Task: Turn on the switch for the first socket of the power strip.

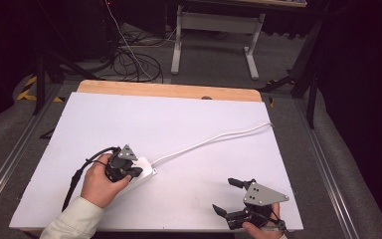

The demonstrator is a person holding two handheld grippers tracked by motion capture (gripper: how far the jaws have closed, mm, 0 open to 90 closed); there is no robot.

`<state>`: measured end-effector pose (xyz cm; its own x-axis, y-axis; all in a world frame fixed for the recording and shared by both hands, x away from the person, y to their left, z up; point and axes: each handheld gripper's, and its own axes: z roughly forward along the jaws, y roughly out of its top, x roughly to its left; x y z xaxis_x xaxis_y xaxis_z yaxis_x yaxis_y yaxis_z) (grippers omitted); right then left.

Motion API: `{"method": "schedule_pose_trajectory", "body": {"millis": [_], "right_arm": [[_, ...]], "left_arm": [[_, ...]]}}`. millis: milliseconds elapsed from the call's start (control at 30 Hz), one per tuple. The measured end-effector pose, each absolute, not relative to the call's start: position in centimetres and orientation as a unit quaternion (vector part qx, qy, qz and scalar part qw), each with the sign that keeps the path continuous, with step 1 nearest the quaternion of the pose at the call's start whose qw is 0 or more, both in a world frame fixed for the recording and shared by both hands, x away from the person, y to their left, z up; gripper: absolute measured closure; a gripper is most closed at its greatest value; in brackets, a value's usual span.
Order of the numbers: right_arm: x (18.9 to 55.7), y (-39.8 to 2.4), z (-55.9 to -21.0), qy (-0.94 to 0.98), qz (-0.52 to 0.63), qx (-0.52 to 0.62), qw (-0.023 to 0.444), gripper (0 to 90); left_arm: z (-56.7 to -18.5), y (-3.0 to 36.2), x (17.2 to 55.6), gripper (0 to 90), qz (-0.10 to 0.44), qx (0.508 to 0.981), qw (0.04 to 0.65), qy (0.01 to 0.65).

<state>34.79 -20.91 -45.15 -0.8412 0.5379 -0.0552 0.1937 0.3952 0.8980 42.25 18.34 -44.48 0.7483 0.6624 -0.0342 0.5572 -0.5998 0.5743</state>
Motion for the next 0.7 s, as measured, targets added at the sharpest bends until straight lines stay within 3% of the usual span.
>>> {"method": "schedule_pose_trajectory", "body": {"millis": [700], "right_arm": [[34.7,-20.86,-45.15,0.819,0.501,0.221,0.17,10.5]], "left_arm": [[-44.83,18.63,42.33,90.0,0.087,0.886,0.299,0.343]]}}
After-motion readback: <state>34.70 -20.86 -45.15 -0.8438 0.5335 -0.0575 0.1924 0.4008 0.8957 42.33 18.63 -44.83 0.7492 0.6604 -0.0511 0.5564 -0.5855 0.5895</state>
